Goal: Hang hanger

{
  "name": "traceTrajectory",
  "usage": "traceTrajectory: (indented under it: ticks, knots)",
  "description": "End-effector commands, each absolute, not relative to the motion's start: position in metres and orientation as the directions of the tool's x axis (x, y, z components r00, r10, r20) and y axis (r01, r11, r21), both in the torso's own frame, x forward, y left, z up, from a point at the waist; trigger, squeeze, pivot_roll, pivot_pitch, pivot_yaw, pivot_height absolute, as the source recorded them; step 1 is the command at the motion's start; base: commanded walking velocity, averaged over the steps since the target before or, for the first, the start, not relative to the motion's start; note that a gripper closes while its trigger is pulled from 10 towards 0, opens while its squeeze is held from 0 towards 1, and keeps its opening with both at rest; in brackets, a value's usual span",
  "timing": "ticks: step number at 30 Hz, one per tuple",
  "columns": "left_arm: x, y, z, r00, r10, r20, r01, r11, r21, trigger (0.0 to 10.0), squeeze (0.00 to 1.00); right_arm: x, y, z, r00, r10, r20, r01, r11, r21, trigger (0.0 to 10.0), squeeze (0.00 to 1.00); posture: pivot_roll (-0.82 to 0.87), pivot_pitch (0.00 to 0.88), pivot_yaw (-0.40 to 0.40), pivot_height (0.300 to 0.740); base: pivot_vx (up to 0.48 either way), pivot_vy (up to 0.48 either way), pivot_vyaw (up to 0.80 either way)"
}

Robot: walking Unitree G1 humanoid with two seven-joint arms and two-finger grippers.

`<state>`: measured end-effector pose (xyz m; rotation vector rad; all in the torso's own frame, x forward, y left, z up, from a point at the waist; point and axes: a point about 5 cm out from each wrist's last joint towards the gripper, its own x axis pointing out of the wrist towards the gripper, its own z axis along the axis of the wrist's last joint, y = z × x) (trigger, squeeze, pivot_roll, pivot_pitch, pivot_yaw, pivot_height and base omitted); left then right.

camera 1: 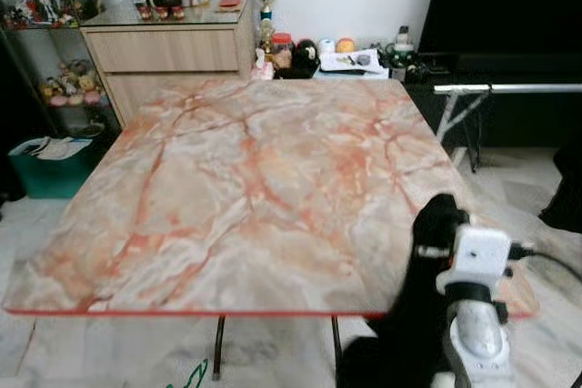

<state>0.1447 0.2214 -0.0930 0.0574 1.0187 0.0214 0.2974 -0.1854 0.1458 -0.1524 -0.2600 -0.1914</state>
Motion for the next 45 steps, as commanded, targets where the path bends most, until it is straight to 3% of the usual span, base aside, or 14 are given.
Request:
traceTrajectory:
  ticks: [1, 12, 14, 18, 19, 22, 29, 40, 45]
  knots:
    - [0.145, 0.222, -0.093, 0.521, 0.045, -0.853, 0.019, 0.998, 0.064, 10.0, 0.00, 0.305, -0.180, 0.180, 0.914, -0.123, 0.387, 0.182, 0.976, -0.119, 10.0, 0.00, 0.06, 0.000, 0.035, 0.740, 0.480, 0.000, 0.00]
    - [0.148, 0.222, -0.092, 0.527, 0.047, -0.849, 0.015, 0.998, 0.064, 10.0, 0.00, 0.351, -0.169, 0.266, 0.821, 0.021, 0.571, 0.082, 0.985, -0.154, 10.0, 0.00, 0.05, 0.011, 0.046, 0.740, 0.480, 0.000, 0.00]
    - [0.147, 0.222, -0.092, 0.523, 0.050, -0.851, 0.014, 0.998, 0.067, 10.0, 0.00, 0.356, -0.156, 0.267, 0.825, 0.114, 0.553, 0.016, 0.975, -0.224, 10.0, 0.00, 0.05, 0.014, 0.044, 0.740, 0.334, 0.000, 0.00]
    - [0.146, 0.222, -0.093, 0.518, 0.047, -0.854, 0.012, 0.998, 0.062, 10.0, 0.00, 0.360, -0.151, 0.246, 0.875, 0.137, 0.464, -0.010, 0.964, -0.264, 10.0, 0.00, 0.06, 0.021, 0.041, 0.740, 0.000, 0.000, 0.00]
    - [0.145, 0.221, -0.093, 0.517, 0.042, -0.855, 0.016, 0.998, 0.058, 10.0, 0.00, 0.361, -0.151, 0.226, 0.913, 0.142, 0.382, -0.033, 0.960, -0.279, 10.0, 0.00, 0.06, 0.024, 0.041, 0.740, 0.000, 0.000, 0.00]
    - [0.144, 0.220, -0.094, 0.515, 0.038, -0.857, 0.018, 0.998, 0.055, 10.0, 0.00, 0.355, -0.150, 0.196, 0.948, 0.163, 0.274, -0.075, 0.949, -0.305, 10.0, 0.00, 0.06, 0.028, 0.041, 0.740, 0.000, 0.000, 0.00]
    - [0.140, 0.220, -0.095, 0.504, 0.038, -0.863, 0.024, 0.998, 0.059, 10.0, 0.00, 0.319, -0.165, 0.147, 0.981, 0.167, 0.102, -0.145, 0.970, -0.194, 10.0, 0.00, 0.06, 0.039, 0.042, 0.740, 0.000, 0.000, 0.00]
    - [0.132, 0.213, -0.100, 0.475, 0.043, -0.879, 0.025, 0.998, 0.062, 10.0, 0.00, 0.281, -0.190, 0.119, 0.996, -0.087, -0.015, 0.085, 0.988, -0.127, 10.0, 0.00, 0.06, 0.045, 0.039, 0.740, 0.000, 0.000, 0.00]
    - [0.131, 0.208, -0.101, 0.471, 0.039, -0.881, 0.026, 0.998, 0.058, 10.0, 0.00, 0.271, -0.181, 0.119, 0.998, -0.046, -0.035, 0.041, 0.992, -0.119, 10.0, 0.00, 0.06, 0.045, 0.035, 0.740, 0.000, 0.000, 0.00]
